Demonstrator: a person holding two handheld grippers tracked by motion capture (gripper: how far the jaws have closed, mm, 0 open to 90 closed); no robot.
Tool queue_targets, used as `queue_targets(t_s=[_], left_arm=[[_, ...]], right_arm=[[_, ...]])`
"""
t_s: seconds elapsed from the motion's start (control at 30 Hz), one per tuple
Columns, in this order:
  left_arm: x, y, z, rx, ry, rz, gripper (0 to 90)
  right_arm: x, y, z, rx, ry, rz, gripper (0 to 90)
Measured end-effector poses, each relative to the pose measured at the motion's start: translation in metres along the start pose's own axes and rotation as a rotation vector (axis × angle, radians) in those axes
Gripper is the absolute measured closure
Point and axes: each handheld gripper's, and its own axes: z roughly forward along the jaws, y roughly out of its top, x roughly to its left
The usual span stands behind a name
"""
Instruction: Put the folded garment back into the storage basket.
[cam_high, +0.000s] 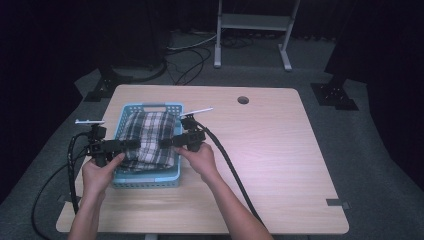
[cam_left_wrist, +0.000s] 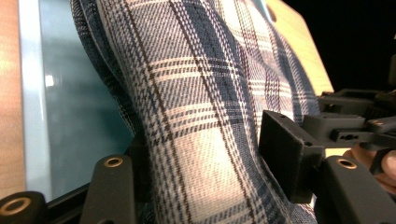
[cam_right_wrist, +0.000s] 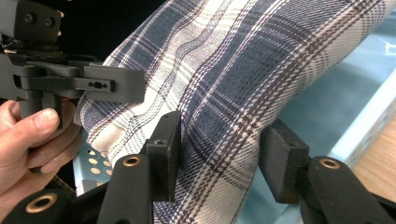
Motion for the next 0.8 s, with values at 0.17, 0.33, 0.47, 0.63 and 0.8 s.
queue_targets(t_s=[0.17, 0.33, 0.47, 0.63, 0.8], left_arm=[[-0.001, 0.001, -0.001, 0.019, 0.022, -0.007, 41.7], [0.001, 0.001, -0.003, 0.024, 0.045, -0.010, 39.3], [0.002, 0.001, -0.002, 0.032, 0.047, -0.003, 38.5], [0.001, 0.001, -0.002, 0.033, 0.050, -0.007, 37.5], [0.002, 0.002, -0.003, 0.028, 0.059, -0.014, 35.1]], right_arm=[[0.003, 0.000, 0.001, 0.003, -0.026, -0.027, 52.7], [0.006, 0.000, 0.001, 0.004, -0.051, -0.044, 52.1], [0.008, 0.000, 0.000, -0.002, -0.079, -0.066, 51.5], [0.013, -0.001, -0.001, -0.006, -0.115, -0.088, 50.4], [0.019, -0.001, -0.001, -0.004, -0.162, -0.130, 46.6]])
